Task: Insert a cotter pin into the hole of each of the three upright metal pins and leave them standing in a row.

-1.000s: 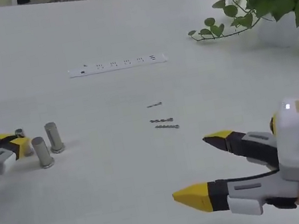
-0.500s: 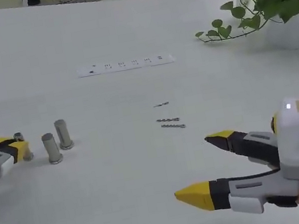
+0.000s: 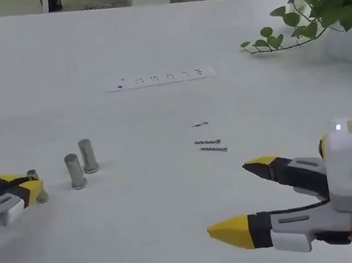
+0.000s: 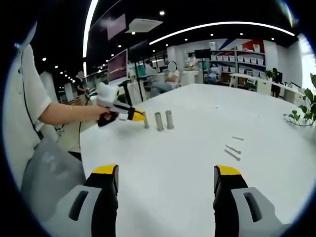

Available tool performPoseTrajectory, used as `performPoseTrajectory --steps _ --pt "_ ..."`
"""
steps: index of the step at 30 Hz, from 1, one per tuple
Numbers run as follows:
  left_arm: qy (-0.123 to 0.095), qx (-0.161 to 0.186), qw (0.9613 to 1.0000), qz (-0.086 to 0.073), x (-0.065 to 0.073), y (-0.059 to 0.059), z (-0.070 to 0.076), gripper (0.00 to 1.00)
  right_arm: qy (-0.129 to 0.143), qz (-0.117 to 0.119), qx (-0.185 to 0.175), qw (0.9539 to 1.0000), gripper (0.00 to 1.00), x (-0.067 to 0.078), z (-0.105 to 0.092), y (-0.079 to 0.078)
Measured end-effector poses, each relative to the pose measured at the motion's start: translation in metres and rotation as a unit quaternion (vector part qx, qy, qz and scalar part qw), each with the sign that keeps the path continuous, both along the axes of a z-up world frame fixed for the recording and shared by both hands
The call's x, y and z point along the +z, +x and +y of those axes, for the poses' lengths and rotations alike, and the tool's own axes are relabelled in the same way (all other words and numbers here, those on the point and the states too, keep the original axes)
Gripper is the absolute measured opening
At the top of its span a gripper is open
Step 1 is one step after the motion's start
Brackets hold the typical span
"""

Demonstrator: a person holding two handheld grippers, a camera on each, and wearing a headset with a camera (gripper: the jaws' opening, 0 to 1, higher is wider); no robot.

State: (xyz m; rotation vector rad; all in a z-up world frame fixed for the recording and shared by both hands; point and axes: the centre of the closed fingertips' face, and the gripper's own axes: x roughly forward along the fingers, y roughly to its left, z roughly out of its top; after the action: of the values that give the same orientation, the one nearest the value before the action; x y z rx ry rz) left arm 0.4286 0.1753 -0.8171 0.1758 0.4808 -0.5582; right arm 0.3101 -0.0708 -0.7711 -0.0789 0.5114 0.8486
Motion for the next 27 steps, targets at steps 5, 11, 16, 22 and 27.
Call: performPoseTrajectory --steps 5,11,16,22,27 --pt "-0.003 -0.012 0.9999 0.002 0.0 -0.011 -0.007 0.07 -0.001 0.001 0.0 1.0 0.8 0.0 -0.002 -0.003" --pt "-0.001 -0.03 0.9995 0.004 0.002 -0.024 -0.021 0.07 -0.002 0.003 0.003 1.0 0.82 -0.001 -0.004 -0.006" --pt "-0.003 -0.051 0.9987 0.004 0.004 -0.034 -0.038 0.07 -0.005 0.007 0.007 0.9999 0.84 -0.004 -0.004 -0.011" --pt "-0.008 -0.077 0.997 0.003 0.005 -0.041 -0.059 0.07 -0.008 0.011 0.01 0.9999 0.89 -0.006 -0.005 -0.014" --pt "-0.009 -0.105 0.9944 0.002 0.005 -0.049 -0.077 0.07 -0.006 0.012 0.015 0.9998 0.92 -0.005 -0.006 -0.017"
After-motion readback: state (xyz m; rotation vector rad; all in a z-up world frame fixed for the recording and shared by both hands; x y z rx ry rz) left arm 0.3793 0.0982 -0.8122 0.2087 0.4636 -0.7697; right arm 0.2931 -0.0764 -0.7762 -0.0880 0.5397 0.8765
